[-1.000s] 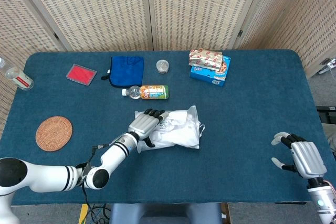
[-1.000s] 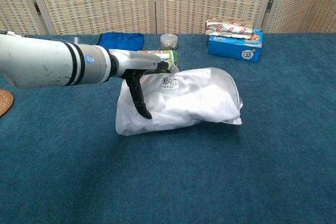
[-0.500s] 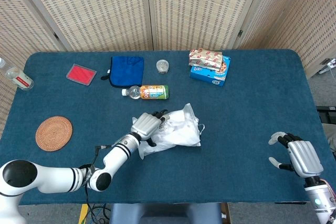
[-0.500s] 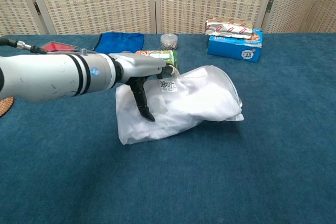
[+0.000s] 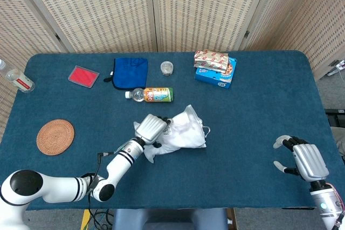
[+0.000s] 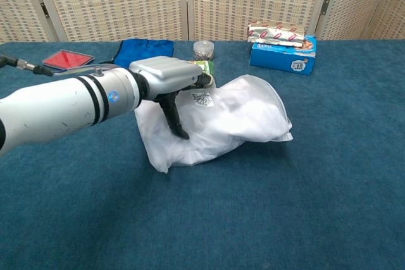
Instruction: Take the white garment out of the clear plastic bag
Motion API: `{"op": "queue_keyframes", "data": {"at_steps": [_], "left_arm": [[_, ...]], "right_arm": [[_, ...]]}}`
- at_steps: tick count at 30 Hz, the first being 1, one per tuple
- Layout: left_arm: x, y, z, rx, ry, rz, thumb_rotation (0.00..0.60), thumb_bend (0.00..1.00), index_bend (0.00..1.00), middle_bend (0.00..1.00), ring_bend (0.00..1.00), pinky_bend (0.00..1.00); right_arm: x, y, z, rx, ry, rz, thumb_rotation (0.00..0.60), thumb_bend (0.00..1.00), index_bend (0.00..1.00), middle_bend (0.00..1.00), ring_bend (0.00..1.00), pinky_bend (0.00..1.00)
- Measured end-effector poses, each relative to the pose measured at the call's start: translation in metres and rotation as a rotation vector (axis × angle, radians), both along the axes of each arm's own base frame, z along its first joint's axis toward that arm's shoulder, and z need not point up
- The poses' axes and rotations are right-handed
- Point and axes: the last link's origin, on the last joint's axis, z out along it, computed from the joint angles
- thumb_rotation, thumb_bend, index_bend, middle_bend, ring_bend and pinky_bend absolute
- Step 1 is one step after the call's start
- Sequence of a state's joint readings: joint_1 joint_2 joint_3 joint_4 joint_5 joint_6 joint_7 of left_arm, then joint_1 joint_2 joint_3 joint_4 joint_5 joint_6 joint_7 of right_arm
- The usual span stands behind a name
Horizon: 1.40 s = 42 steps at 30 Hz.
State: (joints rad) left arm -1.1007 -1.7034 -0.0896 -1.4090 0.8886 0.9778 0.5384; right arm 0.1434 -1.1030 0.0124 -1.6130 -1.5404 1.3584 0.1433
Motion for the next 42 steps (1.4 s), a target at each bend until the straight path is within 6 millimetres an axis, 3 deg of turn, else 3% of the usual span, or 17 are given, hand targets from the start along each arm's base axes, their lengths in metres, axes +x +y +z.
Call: {"op": "queue_keyframes", "data": {"at_steps": [9, 23, 29, 33, 37, 42], "left_arm": [[-0.001, -0.005, 0.004, 0.065, -0.076, -0.059, 0.6, 0.3, 0.48, 0.57, 0.58, 0.69], [0.006, -0.024, 0.033, 0.08, -0.178, -0.149, 0.6, 0.31, 0.52, 0.6, 0.6, 0.72], [0.014, -0.033, 0.049, 0.09, -0.185, -0.2, 0.6, 0.31, 0.52, 0.6, 0.6, 0.72], [0.019, -0.036, 0.059, 0.102, -0.184, -0.222, 0.6, 0.31, 0.51, 0.6, 0.6, 0.72], [0.022, -0.037, 0.065, 0.109, -0.18, -0.234, 0.6, 0.31, 0.51, 0.6, 0.6, 0.72], [0.025, -0.04, 0.068, 0.105, -0.177, -0.248, 0.6, 0.31, 0.51, 0.6, 0.6, 0.72]], "right_arm": [[0.003, -0.003, -0.002, 0.003, -0.008, 0.006, 0.6, 0.14, 0.44, 0.37, 0.32, 0.43], [0.015, -0.015, 0.002, -0.03, -0.07, 0.037, 0.6, 0.14, 0.44, 0.37, 0.32, 0.43], [0.032, -0.029, 0.005, -0.05, -0.135, 0.075, 0.6, 0.09, 0.44, 0.26, 0.27, 0.43], [0.044, -0.041, 0.006, -0.058, -0.18, 0.094, 0.6, 0.01, 0.44, 0.15, 0.18, 0.34], [0.056, -0.055, 0.007, -0.06, -0.225, 0.116, 0.6, 0.0, 0.44, 0.07, 0.07, 0.22], [0.07, -0.069, 0.004, -0.038, -0.272, 0.138, 0.6, 0.0, 0.44, 0.03, 0.0, 0.14]]}}
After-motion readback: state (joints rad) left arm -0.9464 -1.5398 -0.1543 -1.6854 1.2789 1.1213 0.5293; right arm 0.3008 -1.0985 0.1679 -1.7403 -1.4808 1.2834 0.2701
